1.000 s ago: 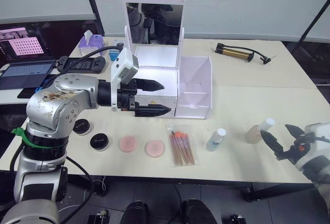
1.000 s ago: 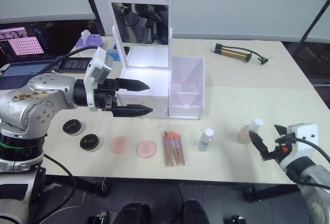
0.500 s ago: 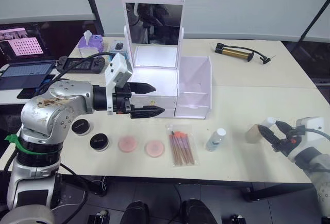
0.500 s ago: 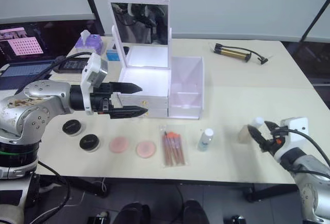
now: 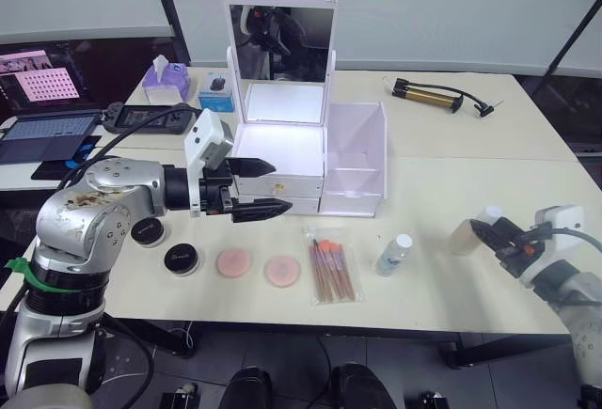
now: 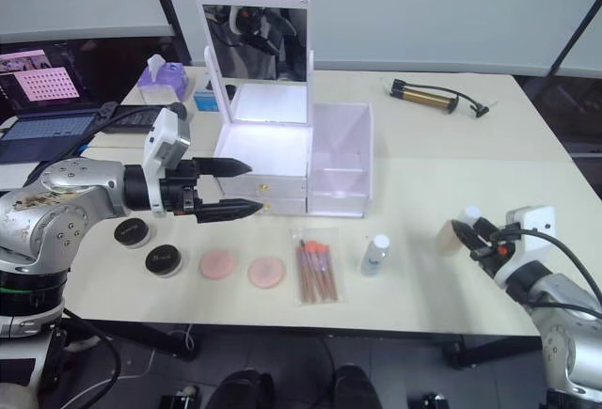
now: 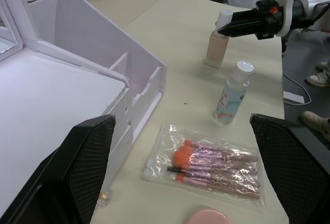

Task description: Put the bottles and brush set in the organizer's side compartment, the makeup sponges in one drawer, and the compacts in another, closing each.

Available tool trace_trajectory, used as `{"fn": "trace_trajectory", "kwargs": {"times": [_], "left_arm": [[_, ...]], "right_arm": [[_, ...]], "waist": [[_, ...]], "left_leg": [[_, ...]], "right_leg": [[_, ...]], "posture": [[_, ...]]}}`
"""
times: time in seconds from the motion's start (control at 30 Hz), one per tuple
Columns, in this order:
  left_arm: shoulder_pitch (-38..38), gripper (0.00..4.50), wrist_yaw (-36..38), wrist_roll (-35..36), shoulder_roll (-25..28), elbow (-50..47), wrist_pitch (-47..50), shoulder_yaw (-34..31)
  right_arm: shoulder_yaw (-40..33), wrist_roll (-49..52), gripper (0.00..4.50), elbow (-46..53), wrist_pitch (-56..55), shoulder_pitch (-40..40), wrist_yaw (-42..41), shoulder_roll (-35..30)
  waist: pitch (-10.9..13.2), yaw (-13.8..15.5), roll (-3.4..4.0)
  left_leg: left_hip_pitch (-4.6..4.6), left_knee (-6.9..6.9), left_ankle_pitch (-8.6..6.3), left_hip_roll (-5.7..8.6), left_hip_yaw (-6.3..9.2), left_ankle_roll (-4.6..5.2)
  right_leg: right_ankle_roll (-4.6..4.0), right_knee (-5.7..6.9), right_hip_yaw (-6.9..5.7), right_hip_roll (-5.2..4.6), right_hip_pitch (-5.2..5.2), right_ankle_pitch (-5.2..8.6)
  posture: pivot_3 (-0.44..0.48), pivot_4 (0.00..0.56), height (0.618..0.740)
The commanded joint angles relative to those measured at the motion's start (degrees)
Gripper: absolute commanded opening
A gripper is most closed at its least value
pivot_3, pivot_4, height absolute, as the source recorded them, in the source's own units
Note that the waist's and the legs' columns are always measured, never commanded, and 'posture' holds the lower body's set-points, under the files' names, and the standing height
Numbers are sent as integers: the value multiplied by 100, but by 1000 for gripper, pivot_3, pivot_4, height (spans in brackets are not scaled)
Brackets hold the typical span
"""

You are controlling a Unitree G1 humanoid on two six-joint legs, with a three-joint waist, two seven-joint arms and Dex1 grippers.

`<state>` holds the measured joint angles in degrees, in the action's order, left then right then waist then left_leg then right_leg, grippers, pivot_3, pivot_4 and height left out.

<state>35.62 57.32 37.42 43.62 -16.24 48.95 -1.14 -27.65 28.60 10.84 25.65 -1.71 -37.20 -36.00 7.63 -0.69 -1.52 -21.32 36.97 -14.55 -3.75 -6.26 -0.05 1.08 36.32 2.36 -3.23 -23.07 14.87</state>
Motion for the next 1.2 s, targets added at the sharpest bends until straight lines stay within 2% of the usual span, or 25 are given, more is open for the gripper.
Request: {"fn": "trace_trajectory", "kwargs": {"times": [0.03, 0.27, 0.4, 0.7, 0.87, 1.03, 1.2], "left_arm": [[17, 4500, -25, 43, 72, -71, -122, -208], [-162, 4500, -111, 123, 70, -138, -187, -438], [-341, 4500, -290, 171, 49, -285, -180, -606], [-898, 4500, -722, 312, 114, -814, -27, -1026], [-1101, 4500, -933, 432, 160, -1017, 12, -1174], [-1155, 4500, -1015, 524, 206, -1067, 8, -1202], [-979, 4500, -972, 638, 203, -937, 0, -1083]], "right_arm": [[-236, 394, 1025, 440, 201, 395, -103, -383], [84, 1046, 1025, 587, 1049, 1711, -322, -1194], [738, 927, 1025, 406, 1259, 2638, -447, -1387], [1825, 781, 1025, 59, 1475, 3818, -463, -874], [2109, 679, 1025, -11, 1564, 3996, -414, -589], [1802, 723, 1025, -290, 1591, 3995, -569, -758], [1139, 654, 1025, -560, 1257, 3021, -1196, -1404]], "waist": [[0, 0, 1], [1, -6, 1], [1, -9, 1], [2, 12, 0], [1, 4, 1], [1, 23, 0], [1, 123, -3]], "left_leg": [[0, 0, 0, 0, -1, 0], [0, -1, 0, -3, 1, 0], [0, -2, 0, -5, 1, 0], [-7, 0, 0, -4, -2, 1], [-7, 0, 0, -5, -1, 1], [-8, 0, 0, -3, -2, 1], [-10, 0, -3, -4, -4, 6]], "right_leg": [[0, 1, 1, 0, -1, 0], [-2, -1, 0, 3, -1, -1], [-2, -2, 0, 3, -2, -1], [-2, -6, -3, -3, -6, -2], [-3, -5, -5, -3, -7, -3], [-3, -6, -8, -6, -7, -3], [-3, -19, -18, -8, 0, -3]], "posture": [[0, 150, 732], [0, 150, 732], [0, 150, 732], [0, 150, 732], [0, 150, 732], [0, 150, 732], [0, 150, 732]]}}
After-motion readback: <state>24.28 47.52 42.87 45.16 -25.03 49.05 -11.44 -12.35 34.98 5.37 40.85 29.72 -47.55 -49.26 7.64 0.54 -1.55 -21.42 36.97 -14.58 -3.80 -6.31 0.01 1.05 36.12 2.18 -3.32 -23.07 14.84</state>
